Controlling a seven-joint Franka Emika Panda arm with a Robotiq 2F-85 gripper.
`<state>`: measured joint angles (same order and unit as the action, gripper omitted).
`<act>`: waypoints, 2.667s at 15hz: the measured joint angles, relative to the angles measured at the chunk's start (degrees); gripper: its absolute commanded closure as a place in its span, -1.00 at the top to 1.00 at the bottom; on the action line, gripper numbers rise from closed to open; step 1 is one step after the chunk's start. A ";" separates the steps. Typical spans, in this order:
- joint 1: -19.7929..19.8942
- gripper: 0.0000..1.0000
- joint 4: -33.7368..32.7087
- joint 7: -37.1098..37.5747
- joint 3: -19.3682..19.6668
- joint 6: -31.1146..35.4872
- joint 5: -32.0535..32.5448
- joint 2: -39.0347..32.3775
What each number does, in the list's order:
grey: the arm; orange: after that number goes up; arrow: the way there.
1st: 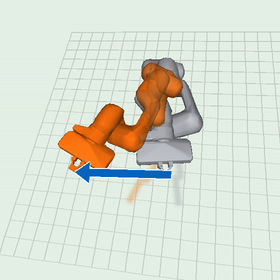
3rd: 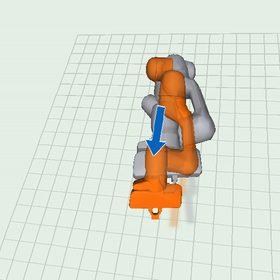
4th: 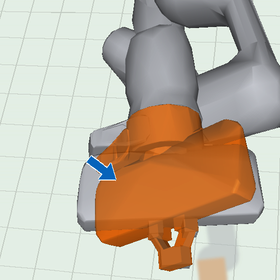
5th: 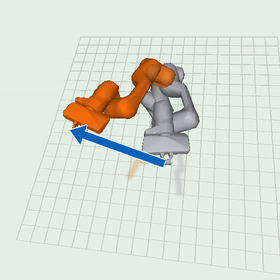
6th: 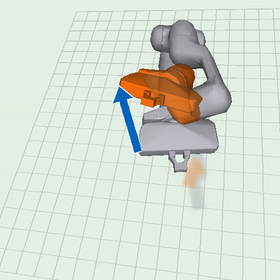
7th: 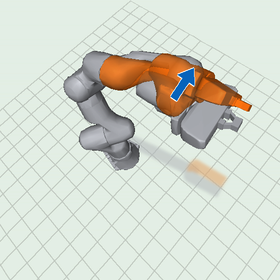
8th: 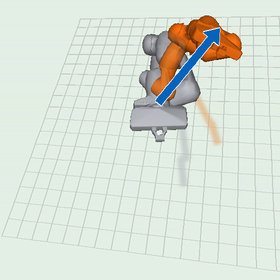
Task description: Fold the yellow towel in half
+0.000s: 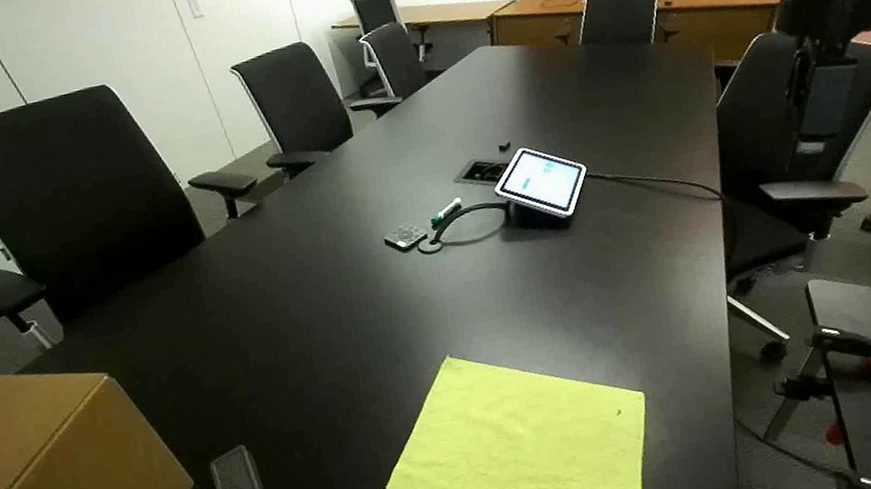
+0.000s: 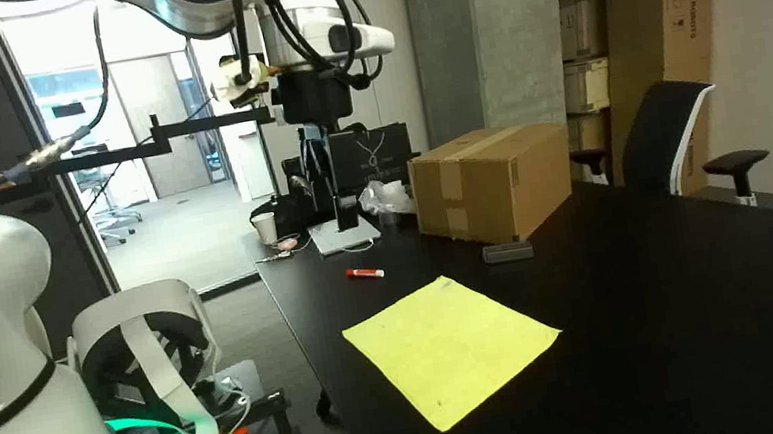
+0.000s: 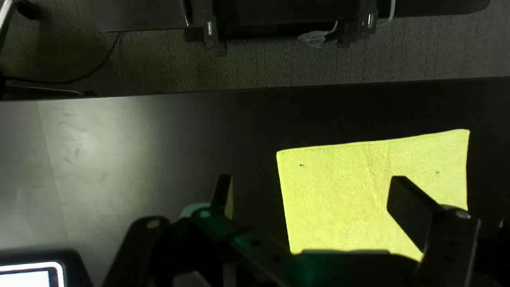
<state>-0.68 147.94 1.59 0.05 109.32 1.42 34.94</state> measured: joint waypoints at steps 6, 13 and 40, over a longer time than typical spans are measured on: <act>0.00 1.00 -0.19 0.00 0.00 0.01 0.00 0.05; 0.00 1.00 -0.19 0.00 0.00 0.01 0.00 0.05; -3.41 1.00 -2.21 5.37 -8.28 54.53 -9.76 -52.65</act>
<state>-4.10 145.72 6.96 -8.23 163.85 -8.34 -17.71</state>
